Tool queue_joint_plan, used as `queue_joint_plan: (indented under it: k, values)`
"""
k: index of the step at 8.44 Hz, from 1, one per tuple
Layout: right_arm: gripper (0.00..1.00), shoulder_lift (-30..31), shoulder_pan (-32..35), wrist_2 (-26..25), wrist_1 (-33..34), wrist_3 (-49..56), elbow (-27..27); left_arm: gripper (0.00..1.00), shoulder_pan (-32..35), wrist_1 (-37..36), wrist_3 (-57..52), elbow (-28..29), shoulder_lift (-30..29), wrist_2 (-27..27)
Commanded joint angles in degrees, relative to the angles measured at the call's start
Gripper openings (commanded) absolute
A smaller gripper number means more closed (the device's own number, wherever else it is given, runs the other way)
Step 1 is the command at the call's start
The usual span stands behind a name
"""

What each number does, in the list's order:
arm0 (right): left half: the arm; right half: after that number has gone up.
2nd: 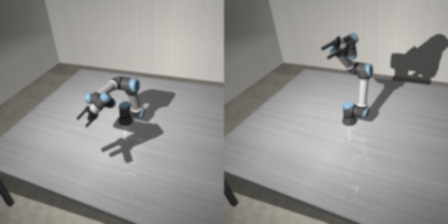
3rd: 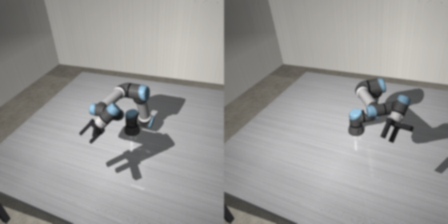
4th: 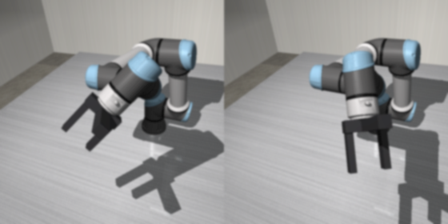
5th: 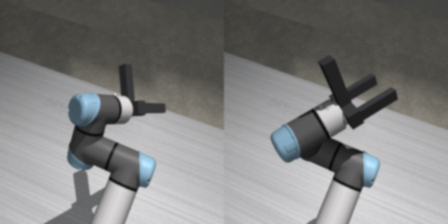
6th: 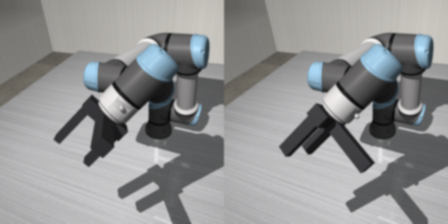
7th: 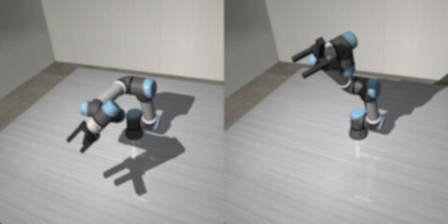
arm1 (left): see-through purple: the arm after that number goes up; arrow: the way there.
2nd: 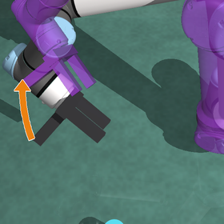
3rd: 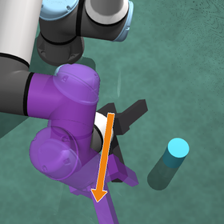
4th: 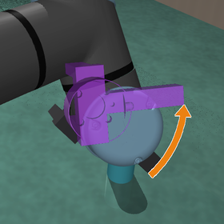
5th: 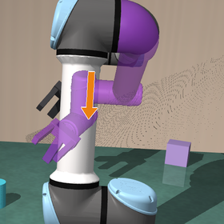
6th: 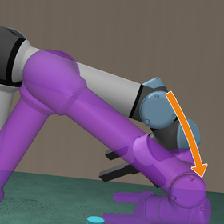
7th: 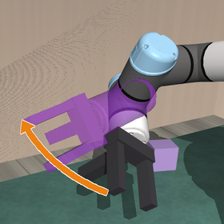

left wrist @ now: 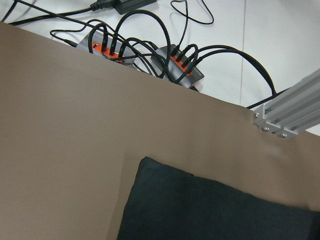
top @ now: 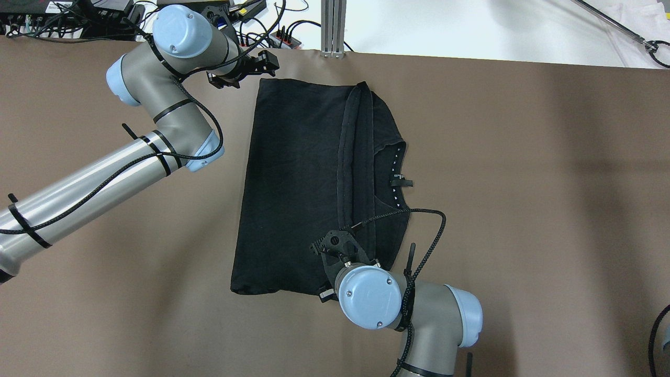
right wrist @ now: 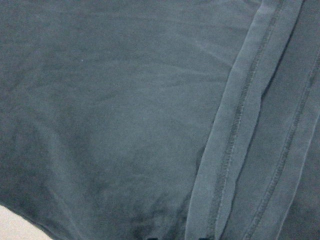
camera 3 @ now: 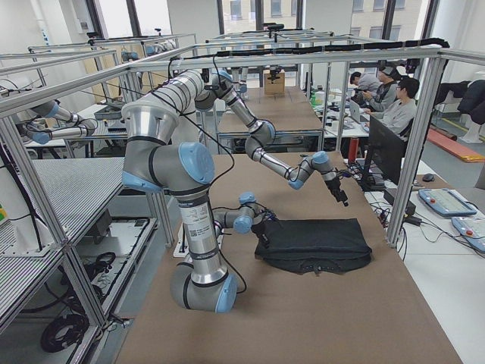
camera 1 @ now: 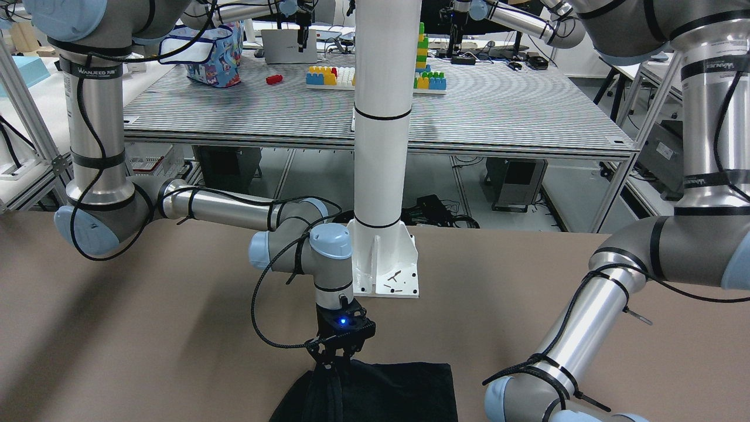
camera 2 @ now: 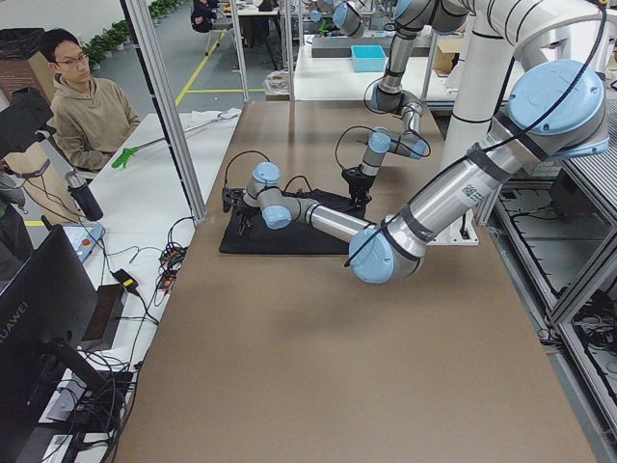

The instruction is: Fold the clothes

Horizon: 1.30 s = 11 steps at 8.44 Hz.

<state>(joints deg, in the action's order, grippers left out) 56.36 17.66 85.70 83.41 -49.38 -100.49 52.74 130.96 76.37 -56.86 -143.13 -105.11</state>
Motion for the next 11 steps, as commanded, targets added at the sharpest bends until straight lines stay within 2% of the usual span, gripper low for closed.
queue_joint_plan:
  k: [1,5,6,7,9,10,11]
  values:
    - [0.3,0.1,0.0,-0.1,0.0,0.7,0.4,1.0,0.0,0.1,-0.1,0.1,0.1,0.1]
    - [0.32,0.9,0.0,-0.2,0.0,1.0,0.4,1.0,0.1,0.0,-0.1,0.1,0.0,0.1]
    - [0.24,0.9,0.0,-0.2,0.0,1.0,0.4,1.0,0.1,0.0,-0.1,0.1,0.0,0.1]
    - [0.0,0.9,0.1,0.1,0.0,1.1,0.1,1.0,0.1,0.0,0.0,0.2,0.0,0.1]
    - [0.0,1.9,0.7,0.7,-0.3,1.2,-0.4,1.0,0.1,0.0,0.0,0.1,0.0,0.1]
    - [0.0,4.9,1.6,2.2,-0.3,1.3,-4.1,1.0,0.1,0.0,0.0,0.1,0.0,0.1]
    - [0.0,12.6,1.6,4.2,-1.0,1.2,-10.0,1.0,0.1,0.0,0.0,0.1,0.0,0.1]
